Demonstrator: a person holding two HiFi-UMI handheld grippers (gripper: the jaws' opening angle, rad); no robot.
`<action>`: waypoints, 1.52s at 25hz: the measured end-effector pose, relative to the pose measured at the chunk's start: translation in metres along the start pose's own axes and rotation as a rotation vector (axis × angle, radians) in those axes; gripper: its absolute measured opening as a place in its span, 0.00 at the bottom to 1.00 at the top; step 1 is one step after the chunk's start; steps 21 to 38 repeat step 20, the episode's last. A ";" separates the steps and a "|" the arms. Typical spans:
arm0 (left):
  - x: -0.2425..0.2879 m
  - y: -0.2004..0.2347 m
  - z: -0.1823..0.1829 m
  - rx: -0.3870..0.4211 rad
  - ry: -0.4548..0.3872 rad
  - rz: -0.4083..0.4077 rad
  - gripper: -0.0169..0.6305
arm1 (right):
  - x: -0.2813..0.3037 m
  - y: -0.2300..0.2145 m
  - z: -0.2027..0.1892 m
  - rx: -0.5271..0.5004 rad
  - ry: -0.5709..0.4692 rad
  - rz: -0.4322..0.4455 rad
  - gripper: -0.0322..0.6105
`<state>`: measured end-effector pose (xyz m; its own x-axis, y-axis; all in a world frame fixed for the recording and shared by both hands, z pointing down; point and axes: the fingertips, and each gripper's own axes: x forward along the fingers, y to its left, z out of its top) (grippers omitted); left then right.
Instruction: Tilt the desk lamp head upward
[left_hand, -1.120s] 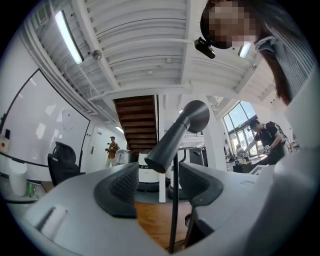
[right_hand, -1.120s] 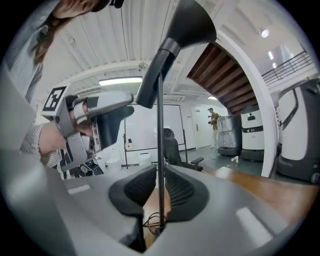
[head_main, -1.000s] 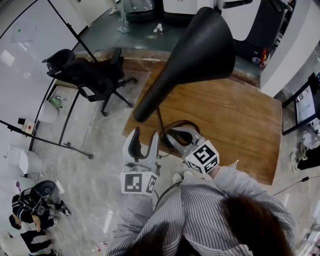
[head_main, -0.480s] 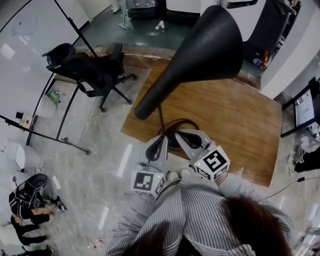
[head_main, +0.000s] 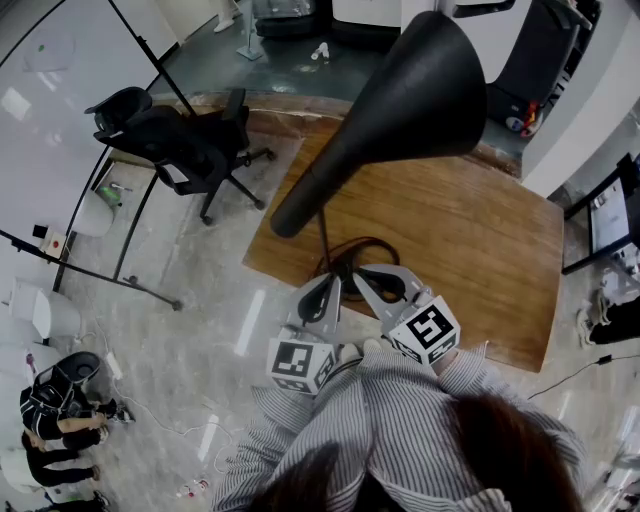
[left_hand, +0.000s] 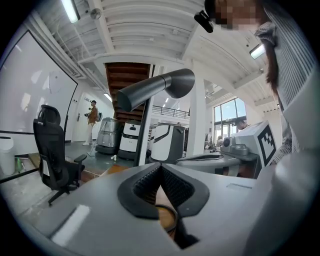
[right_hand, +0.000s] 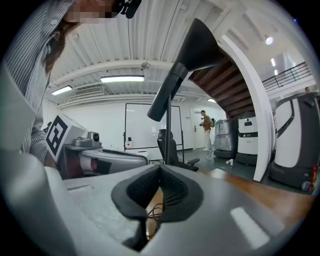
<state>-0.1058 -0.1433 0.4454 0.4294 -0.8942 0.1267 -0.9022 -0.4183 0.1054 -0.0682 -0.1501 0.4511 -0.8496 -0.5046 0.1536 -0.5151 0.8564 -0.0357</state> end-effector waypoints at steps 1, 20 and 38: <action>0.000 0.000 -0.001 -0.003 0.003 -0.002 0.03 | 0.001 0.001 0.000 0.001 0.001 0.003 0.05; -0.009 -0.006 -0.002 -0.001 0.005 0.000 0.03 | -0.006 0.010 -0.004 0.001 0.001 0.000 0.05; -0.009 -0.006 -0.002 -0.001 0.005 0.000 0.03 | -0.006 0.010 -0.004 0.001 0.001 0.000 0.05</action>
